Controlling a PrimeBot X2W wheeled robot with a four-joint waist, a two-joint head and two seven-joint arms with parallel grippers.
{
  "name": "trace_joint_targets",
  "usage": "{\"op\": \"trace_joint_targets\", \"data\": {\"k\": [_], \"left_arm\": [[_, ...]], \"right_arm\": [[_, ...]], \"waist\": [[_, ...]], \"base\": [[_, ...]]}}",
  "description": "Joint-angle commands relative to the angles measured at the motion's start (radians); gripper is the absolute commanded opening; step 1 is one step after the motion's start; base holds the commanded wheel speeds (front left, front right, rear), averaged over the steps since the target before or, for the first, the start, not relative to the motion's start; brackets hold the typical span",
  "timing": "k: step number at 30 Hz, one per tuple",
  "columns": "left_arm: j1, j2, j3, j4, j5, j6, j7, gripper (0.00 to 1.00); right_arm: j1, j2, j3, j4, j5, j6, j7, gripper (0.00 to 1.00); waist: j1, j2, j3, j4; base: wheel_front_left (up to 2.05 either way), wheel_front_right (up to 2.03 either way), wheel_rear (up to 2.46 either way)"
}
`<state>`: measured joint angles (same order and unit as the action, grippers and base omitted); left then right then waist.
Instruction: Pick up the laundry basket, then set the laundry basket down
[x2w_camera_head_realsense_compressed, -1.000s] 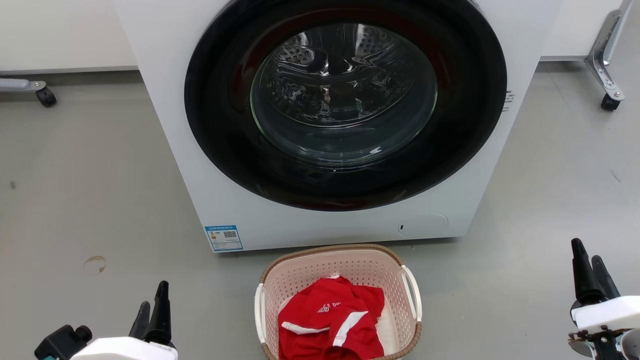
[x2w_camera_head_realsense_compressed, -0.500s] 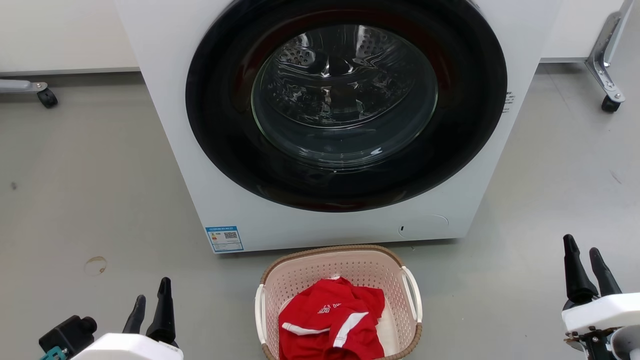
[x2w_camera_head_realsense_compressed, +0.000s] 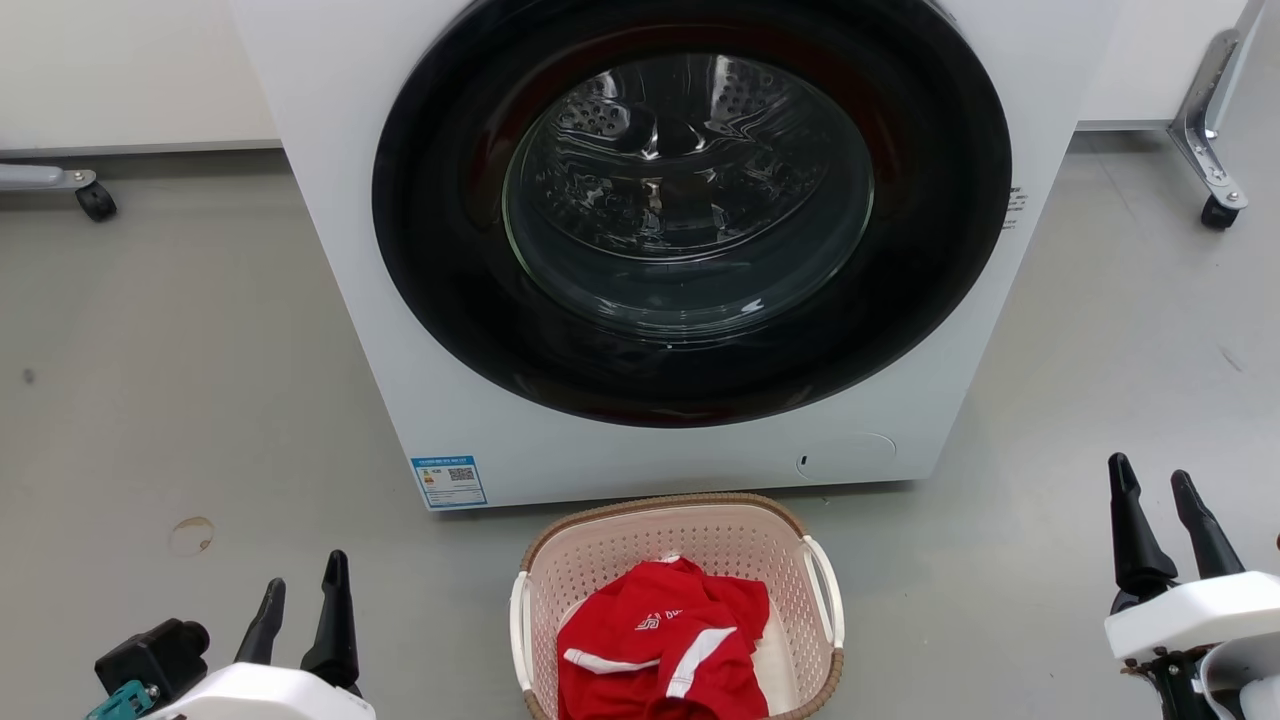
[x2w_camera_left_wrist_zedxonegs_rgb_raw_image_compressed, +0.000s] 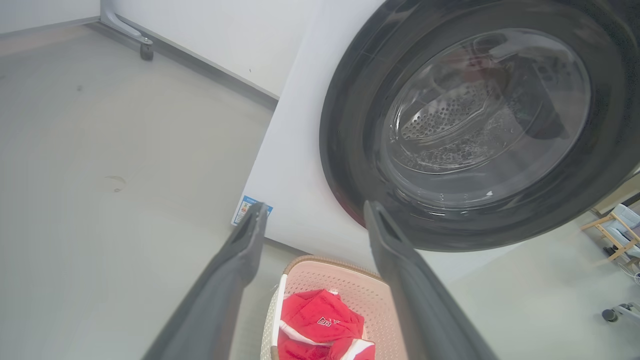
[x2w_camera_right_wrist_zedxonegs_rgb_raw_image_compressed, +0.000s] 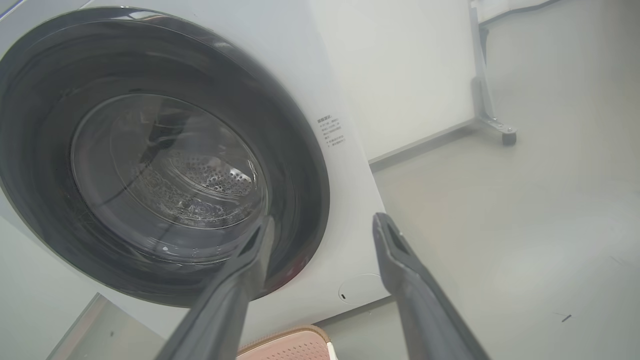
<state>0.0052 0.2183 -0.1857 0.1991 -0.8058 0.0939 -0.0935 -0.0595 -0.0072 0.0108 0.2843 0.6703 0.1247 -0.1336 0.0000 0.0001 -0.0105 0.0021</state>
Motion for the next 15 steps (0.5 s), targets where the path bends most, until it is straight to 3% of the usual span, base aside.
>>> {"op": "trace_joint_targets", "data": {"k": [1,15], "left_arm": [[-0.028,0.027,0.017,-0.034,0.031,0.012,-0.017,1.0],[-0.029,0.073,-0.032,-0.059,0.168,0.052,-0.045,1.0]], "right_arm": [[-0.054,-0.028,0.015,-0.03,-0.034,0.004,-0.02,1.0],[-0.067,-0.034,0.045,-0.037,-0.191,0.005,-0.064,1.0]], "waist": [[0.0,-0.0001,-0.001,0.0],[0.0,-0.0001,-0.004,0.002]], "base": [[0.0,0.0,0.0],[0.0,0.0,0.0]]}}
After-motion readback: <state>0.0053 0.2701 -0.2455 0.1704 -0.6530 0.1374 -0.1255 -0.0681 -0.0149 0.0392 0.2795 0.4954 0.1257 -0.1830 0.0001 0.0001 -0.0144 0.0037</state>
